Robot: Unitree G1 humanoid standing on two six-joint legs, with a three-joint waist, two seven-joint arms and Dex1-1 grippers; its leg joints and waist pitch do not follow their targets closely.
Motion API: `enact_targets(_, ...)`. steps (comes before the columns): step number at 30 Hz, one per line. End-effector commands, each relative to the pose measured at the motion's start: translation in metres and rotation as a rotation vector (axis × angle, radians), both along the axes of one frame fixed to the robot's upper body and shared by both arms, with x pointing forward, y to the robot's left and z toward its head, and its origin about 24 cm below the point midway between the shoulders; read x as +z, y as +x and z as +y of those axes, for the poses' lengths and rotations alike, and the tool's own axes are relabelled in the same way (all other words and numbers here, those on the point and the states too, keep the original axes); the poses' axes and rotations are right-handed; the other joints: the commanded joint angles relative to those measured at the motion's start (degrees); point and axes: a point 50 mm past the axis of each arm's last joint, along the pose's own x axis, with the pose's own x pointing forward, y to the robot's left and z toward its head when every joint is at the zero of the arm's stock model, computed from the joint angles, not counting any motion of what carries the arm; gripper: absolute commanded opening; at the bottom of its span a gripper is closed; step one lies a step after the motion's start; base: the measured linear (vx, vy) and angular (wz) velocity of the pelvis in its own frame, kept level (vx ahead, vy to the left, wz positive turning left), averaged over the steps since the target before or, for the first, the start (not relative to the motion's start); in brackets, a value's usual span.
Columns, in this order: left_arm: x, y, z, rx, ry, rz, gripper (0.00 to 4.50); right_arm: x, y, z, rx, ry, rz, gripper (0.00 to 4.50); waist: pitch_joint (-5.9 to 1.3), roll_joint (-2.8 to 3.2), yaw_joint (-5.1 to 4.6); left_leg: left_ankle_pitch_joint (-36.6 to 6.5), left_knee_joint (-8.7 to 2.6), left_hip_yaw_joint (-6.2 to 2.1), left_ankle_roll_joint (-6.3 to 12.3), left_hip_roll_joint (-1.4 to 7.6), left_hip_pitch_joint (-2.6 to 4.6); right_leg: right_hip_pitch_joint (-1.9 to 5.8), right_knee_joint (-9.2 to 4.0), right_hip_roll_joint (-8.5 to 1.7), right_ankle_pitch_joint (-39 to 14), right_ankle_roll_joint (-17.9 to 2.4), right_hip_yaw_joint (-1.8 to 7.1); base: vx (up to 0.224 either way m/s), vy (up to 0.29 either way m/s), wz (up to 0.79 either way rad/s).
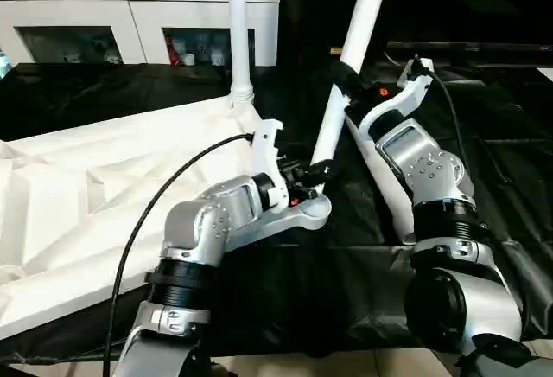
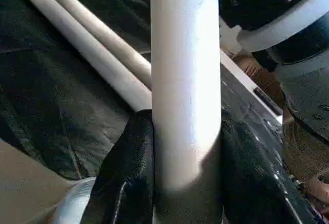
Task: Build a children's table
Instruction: Insert table leg to table base
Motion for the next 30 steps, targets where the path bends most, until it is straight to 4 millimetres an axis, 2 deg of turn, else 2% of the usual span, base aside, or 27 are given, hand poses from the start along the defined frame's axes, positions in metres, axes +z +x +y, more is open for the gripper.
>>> enact_targets(1, 0.01, 0.004, 0.009, 0.03, -0.024, -0.036, 1.39, 0.001, 0.0, -0.007, -0.015, 0.02, -0.001, 2.61, -4.39, 0.34, 0.07, -13.4, -4.18, -0.99, -0.74, 2.8, 1.32, 3.0, -4.53, -4.46, -13.3, -9.2, 3.05, 0.0, 0.0, 0.0)
enact_targets(4, 0.012, 0.006, 0.014, 0.047, -0.024, -0.044, 1.39, -0.001, -0.001, -0.008, -0.014, 0.017, 0.003, 2.67, -4.39, 0.38, 0.03, -13.2, -4.17, -0.98, -0.88, 2.82, 1.33, 2.95, -4.52, -4.43, -13.1, -9.3, 3.04, 0.0, 0.0, 0.0)
enact_targets(6, 0.014, 0.009, 0.02, 0.071, -0.02, -0.048, 1.39, -0.003, -0.002, -0.011, -0.013, 0.018, 0.005, 3.02, -4.42, 0.57, 0.05, -13.5, -4.21, -1.03, -1.07, 2.82, 1.39, 2.98, -4.49, -4.39, -12.8, -9.2, 3.02, 0.0, 0.0, 0.0)
enact_targets(7, 0.015, 0.011, 0.025, 0.082, -0.014, -0.05, 1.39, -0.003, -0.003, -0.013, -0.013, 0.029, 0.009, 3.02, -4.45, 0.6, 0.12, -13.4, -4.2, -1.06, -1.12, 2.8, 1.42, 2.98, -4.39, -4.35, -12.4, -9.2, 3.02, 0.0, 0.0, 0.0)
enact_targets(8, 0.016, 0.013, 0.034, 0.093, 0.004, -0.063, 1.39, -0.007, -0.005, -0.019, -0.015, -0.013, 0.018, 3.11, -4.43, 0.56, 0.11, -13.3, -4.2, -1.03, -1.0, 2.76, 1.37, 3.03, -4.4, -4.36, -12.0, -9.3, 3.04, 0.0, 0.0, 0.0)
enact_targets(12, 0.021, 0.015, 0.048, 0.098, 0.047, -0.098, 1.39, -0.018, -0.01, -0.031, 0.007, -0.125, 0.045, 3.46, -4.52, 0.67, 0.34, -12.4, -4.18, -1.06, -1.48, 2.7, 1.36, 3.14, -4.22, -4.27, -11.0, -9.2, 3.02, 0.0, 0.0, 0.0)
enact_targets(13, 0.023, 0.015, 0.053, 0.094, 0.066, -0.106, 1.39, -0.019, -0.012, -0.038, 0.004, -0.173, 0.022, 3.46, -4.54, 0.44, 0.5, -12.4, -4.16, -1.05, -1.49, 2.69, 1.34, 3.17, -4.2, -4.36, -11.2, -9.1, 2.99, 0.0, 0.0, 0.0)
enact_targets(15, 0.024, 0.015, 0.056, 0.088, 0.081, -0.113, 1.39, -0.017, -0.014, -0.044, -0.003, -0.239, -0.015, 3.48, -4.5, 0.58, 0.74, -12.2, -4.12, -1.03, -1.46, 2.74, 1.36, 3.14, -4.21, -4.42, -11.1, -9.1, 3.02, 0.0, 0.0, 0.0)
enact_targets(17, 0.025, 0.013, 0.062, 0.063, 0.124, -0.116, 1.39, -0.014, -0.017, -0.057, -0.024, -0.427, -0.087, 3.48, -4.51, 0.53, 0.96, -12.1, -4.04, -1.09, -1.69, 2.77, 1.32, 3.22, -4.14, -4.58, -11.6, -9.1, 2.97, 0.0, 0.0, 0.0)
enact_targets(18, 0.024, 0.012, 0.064, 0.046, 0.15, -0.109, 1.39, -0.012, -0.017, -0.065, -0.035, -0.544, -0.123, 3.66, -4.52, 0.52, 0.9, -12.1, -4.0, -0.98, -1.63, 2.72, 1.33, 3.11, -4.16, -4.5, -11.8, -9.1, 3.02, 0.0, 0.0, 0.0)
enact_targets(20, 0.022, 0.012, 0.065, 0.029, 0.167, -0.102, 1.39, -0.008, -0.017, -0.07, -0.046, -0.677, -0.173, 3.83, -4.37, 0.71, 1.01, -12.9, -3.89, -0.93, -1.81, 2.61, 1.43, 2.99, -4.32, -4.45, -12.9, -9.1, 3.02, 0.0, 0.0, 0.0)
enact_targets(21, 0.022, 0.011, 0.065, 0.02, 0.173, -0.098, 1.39, -0.006, -0.017, -0.073, -0.056, -0.762, -0.204, 3.83, -4.34, 0.59, 1.08, -13.1, -3.85, -0.93, -1.63, 2.59, 1.46, 3.07, -4.34, -4.55, -13.7, -9.2, 3.02, 0.0, 0.0, 0.0)
enact_targets(22, 0.021, 0.011, 0.066, 0.012, 0.18, -0.093, 1.39, -0.004, -0.016, -0.075, -0.067, -0.868, -0.24, 3.83, -4.36, 0.54, 1.14, -12.9, -3.77, -0.94, -1.65, 2.6, 1.35, 3.05, -4.36, -4.59, -13.9, -9.2, 2.99, 0.0, 0.0, 0.0)
enact_targets(23, 0.021, 0.01, 0.066, -0.01, 0.193, -0.082, 1.39, 0.001, -0.017, -0.079, -0.072, -1.092, -0.331, 4.03, -4.35, 0.16, 1.17, -12.5, -3.68, -0.87, -1.55, 2.59, 1.29, 3.06, -4.37, -4.58, -14.0, -9.3, 2.97, 0.0, 0.0, 0.0)
enact_targets(24, 0.02, 0.01, 0.066, -0.025, 0.212, -0.074, 1.39, 0.004, -0.017, -0.082, -0.094, -1.18, -0.368, 4.18, -4.32, 0.23, 1.23, -11.9, -3.54, -0.81, -1.41, 2.45, 1.26, 3.08, -4.33, -4.57, -14.2, -9.4, 3.0, 0.0, 0.0, 0.0)
enact_targets(25, 0.02, 0.009, 0.066, -0.035, 0.226, -0.069, 1.39, 0.006, -0.016, -0.083, -0.11, -1.227, -0.39, 4.18, -4.33, 0.31, 1.34, -11.9, -3.52, -0.83, -1.21, 2.5, 1.35, 3.01, -4.31, -4.63, -14.4, -9.5, 3.03, 0.0, 0.0, 0.0)
enact_targets(26, 0.019, 0.008, 0.065, -0.064, 0.255, -0.069, 1.39, 0.011, -0.017, -0.087, -0.137, -1.319, -0.446, 4.28, -4.31, -0.09, 1.42, -11.5, -3.49, -0.81, -0.57, 2.47, 1.3, 3.02, -4.22, -4.57, -14.7, -9.7, 3.04, 0.0, 0.0, 0.0)
enact_targets(28, 0.019, 0.007, 0.065, -0.074, 0.262, -0.068, 1.39, 0.013, -0.018, -0.089, -0.153, -1.377, -0.472, 4.28, -4.27, -0.15, 1.29, -11.4, -3.38, -0.71, 0.44, 2.36, 1.26, 3.11, -4.32, -4.46, -14.5, -10.0, 3.1, 0.0, 0.0, 0.0)
enact_targets(29, 0.018, 0.007, 0.066, -0.096, 0.289, -0.071, 1.39, 0.016, -0.019, -0.092, -0.178, -1.621, -0.565, 4.28, -4.26, -0.03, 1.22, -11.2, -3.38, -0.76, 0.81, 2.39, 1.23, 3.12, -4.25, -4.33, -14.2, -10.3, 3.03, 0.0, 0.0, 0.0)
enact_targets(30, 0.018, 0.007, 0.067, -0.106, 0.301, -0.071, 1.39, 0.017, -0.019, -0.093, -0.183, -1.723, -0.613, 4.28, -4.25, 0.03, 1.33, -10.8, -3.32, -0.81, 0.18, 2.43, 1.34, 2.87, -4.19, -4.09, -14.3, -10.4, 2.85, 0.0, 0.0, 0.0)
